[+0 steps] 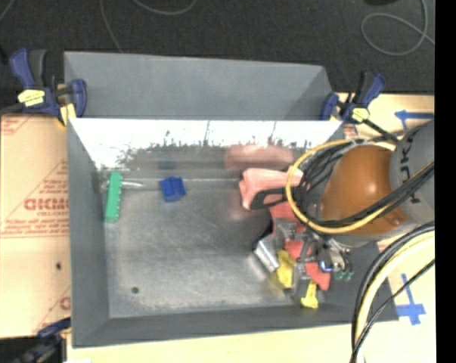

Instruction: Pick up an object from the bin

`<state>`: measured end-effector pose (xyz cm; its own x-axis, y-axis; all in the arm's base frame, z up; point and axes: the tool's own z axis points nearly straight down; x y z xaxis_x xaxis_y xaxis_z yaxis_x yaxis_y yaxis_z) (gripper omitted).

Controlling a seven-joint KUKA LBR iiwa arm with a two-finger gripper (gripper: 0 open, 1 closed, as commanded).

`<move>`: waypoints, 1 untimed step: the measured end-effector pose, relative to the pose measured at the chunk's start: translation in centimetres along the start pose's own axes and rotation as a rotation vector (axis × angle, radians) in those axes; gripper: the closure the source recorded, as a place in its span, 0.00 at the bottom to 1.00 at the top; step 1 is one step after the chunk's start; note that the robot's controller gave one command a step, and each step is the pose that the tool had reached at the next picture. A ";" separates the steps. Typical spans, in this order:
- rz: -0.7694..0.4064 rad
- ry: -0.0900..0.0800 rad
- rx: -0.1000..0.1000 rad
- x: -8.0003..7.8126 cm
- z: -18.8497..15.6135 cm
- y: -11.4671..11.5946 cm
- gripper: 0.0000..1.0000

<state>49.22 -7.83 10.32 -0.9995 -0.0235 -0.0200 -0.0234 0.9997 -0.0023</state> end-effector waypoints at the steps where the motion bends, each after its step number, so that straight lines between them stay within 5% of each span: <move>1: -0.043 0.005 -0.003 1.2 1.7 -2.2 0.00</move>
Offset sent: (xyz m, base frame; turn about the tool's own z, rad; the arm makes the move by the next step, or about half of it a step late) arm -0.0072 -0.0192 -0.0332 0.1676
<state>48.10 -10.06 8.59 -0.9977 -0.0664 -0.0145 -0.0664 0.9978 0.0000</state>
